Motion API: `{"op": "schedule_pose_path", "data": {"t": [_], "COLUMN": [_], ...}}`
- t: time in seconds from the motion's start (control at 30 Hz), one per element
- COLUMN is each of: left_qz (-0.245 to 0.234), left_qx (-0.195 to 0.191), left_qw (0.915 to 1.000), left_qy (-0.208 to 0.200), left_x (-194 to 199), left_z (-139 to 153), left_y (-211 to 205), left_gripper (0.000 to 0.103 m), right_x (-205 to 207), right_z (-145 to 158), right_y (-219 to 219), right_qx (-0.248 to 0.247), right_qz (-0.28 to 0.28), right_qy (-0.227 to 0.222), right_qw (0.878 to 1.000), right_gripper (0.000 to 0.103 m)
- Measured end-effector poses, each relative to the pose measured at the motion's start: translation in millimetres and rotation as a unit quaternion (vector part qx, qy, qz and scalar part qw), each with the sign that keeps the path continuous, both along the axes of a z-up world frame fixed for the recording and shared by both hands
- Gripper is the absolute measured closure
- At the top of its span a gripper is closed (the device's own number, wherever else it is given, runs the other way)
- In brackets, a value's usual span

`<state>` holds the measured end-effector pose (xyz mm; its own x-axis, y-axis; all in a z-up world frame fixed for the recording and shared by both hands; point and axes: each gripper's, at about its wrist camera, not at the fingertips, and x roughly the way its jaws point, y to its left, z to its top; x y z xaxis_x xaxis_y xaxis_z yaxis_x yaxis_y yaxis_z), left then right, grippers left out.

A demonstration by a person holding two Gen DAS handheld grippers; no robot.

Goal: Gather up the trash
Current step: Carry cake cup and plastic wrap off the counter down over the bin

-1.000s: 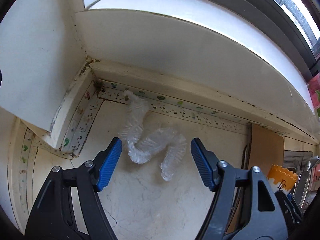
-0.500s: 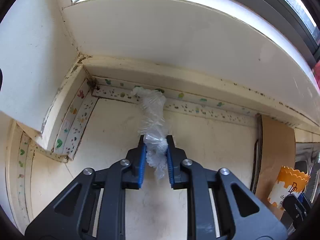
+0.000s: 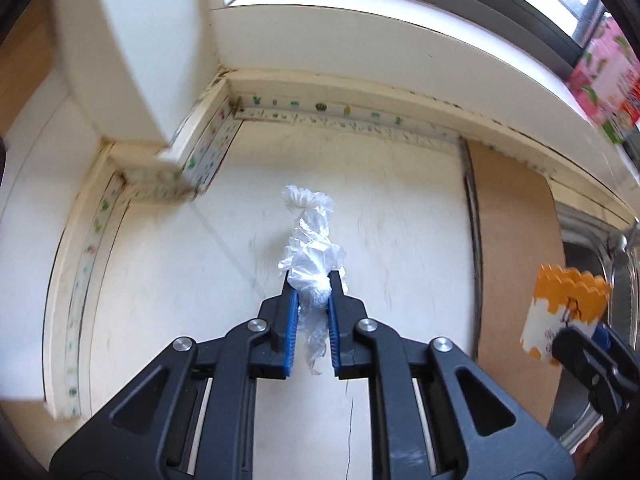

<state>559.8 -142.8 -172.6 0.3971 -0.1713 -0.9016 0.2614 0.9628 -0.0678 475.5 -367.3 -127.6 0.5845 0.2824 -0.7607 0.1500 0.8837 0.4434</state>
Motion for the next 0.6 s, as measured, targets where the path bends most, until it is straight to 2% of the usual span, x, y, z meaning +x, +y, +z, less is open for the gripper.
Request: {"op": "schedule_pose_path", "data": {"t": [0.17,0.37,0.6], "left_qz": [-0.017,-0.039,-0.057], "left_qx": [-0.013,-0.022,-0.03], "left_qw": [0.9998,0.9986,0.9967], "left_qy": [-0.007,-0.03,-0.05], "left_x": [-73.5,-193.9,-319.4], "left_z": [18.7,47.0,74.4], "left_y": [41.5,92.1,142.0], "left_gripper": [0.093,0.093,0.093], "right_x": [-54.7,-145.5,-248.7], "right_z": [26.2,50.8,54.6], "right_y": [35.9,91.1,158.8], "right_qx": [-0.018,-0.048,-0.066], "right_qz": [0.015,0.03,0.045], "right_qy": [-0.01,-0.022,-0.022], "right_qw": [1.0,0.998,0.997], "right_gripper": [0.05,0.05,0.05]}}
